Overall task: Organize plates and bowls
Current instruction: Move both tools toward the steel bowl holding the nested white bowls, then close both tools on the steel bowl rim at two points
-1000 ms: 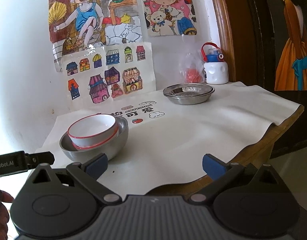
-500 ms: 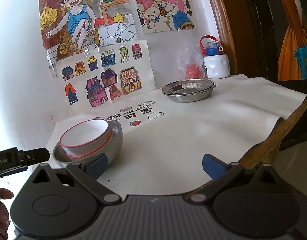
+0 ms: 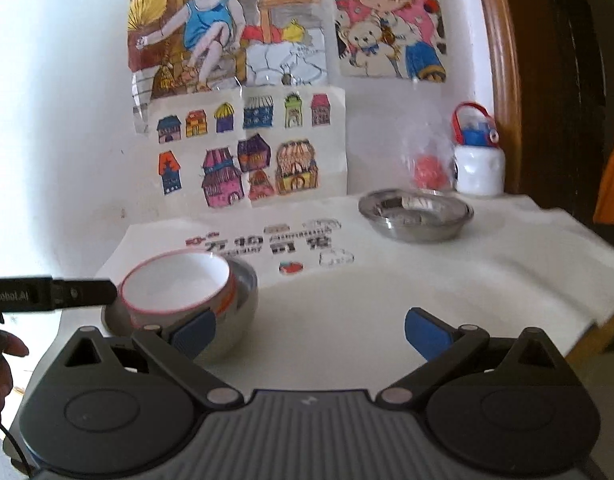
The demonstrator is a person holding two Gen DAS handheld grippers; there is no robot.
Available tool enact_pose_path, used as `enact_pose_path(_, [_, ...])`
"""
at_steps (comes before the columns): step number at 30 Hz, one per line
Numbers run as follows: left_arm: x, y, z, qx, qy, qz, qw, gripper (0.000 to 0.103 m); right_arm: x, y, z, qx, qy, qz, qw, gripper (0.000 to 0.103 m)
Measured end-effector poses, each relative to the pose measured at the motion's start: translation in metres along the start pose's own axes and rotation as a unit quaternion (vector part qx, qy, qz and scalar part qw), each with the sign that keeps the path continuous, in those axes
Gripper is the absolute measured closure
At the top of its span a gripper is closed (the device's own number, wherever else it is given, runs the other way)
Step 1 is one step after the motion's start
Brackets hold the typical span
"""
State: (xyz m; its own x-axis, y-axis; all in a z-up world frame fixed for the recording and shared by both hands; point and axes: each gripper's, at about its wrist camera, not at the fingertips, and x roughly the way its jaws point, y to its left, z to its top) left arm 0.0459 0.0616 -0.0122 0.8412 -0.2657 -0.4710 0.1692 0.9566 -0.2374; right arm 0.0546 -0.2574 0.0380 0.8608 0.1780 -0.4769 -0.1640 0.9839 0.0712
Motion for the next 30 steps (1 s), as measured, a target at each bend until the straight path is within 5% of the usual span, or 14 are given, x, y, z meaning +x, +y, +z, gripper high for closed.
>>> enact_pose_path(15, [0.015, 0.008, 0.018, 0.012, 0.052, 0.009, 0.9985, 0.001, 0.042, -0.004, 0.044, -0.069, 0.099, 0.047, 0.992, 0.0])
enact_pose_path(30, [0.04, 0.012, 0.034, 0.03, 0.145, -0.016, 0.9889, 0.001, 0.069, 0.008, 0.056, -0.09, 0.21, 0.046, 0.973, 0.0])
